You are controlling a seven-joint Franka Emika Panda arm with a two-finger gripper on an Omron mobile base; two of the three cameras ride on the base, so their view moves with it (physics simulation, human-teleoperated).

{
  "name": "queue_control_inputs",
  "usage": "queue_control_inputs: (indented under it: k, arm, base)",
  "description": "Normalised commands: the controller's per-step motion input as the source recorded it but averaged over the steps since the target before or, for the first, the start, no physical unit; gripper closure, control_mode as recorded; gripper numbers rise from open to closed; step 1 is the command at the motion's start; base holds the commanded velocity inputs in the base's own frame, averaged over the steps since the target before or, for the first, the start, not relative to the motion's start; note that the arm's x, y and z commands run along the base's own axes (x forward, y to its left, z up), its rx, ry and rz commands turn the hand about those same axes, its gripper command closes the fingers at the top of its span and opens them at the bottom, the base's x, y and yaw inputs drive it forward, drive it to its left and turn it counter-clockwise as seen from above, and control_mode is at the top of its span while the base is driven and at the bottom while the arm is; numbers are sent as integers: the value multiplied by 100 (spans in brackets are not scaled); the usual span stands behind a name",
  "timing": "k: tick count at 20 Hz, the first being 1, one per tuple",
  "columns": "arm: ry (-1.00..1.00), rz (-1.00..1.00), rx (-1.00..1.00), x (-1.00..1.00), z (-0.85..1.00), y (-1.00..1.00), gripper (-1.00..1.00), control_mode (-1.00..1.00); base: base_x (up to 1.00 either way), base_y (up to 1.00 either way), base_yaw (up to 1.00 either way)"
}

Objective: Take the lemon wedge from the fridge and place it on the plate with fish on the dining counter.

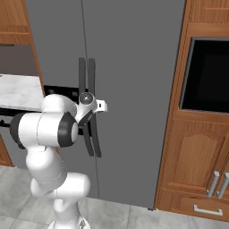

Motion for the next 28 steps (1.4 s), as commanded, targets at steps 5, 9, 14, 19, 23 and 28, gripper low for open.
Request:
queue_control_inputs:
  k: [5, 9, 14, 19, 23, 28]
  arm:
    - [0, 0, 0, 0, 0, 0, 100, -100]
    - [0, 0, 0, -2, 0, 0, 100, -100]
    - [0, -1, 0, -38, 0, -21, 100, -100]
    - [-1, -8, 7, -97, 0, -71, 100, -100]
    - [-1, -16, 13, -100, 0, -98, 100, -100]
    - [0, -24, 14, -100, 13, -88, -100, -100]
  base:
    - [0, 0, 0]
    - [0, 0, 0]
    - [0, 0, 0]
    - [0, 0, 0]
    - [0, 0, 0]
    - [0, 0, 0]
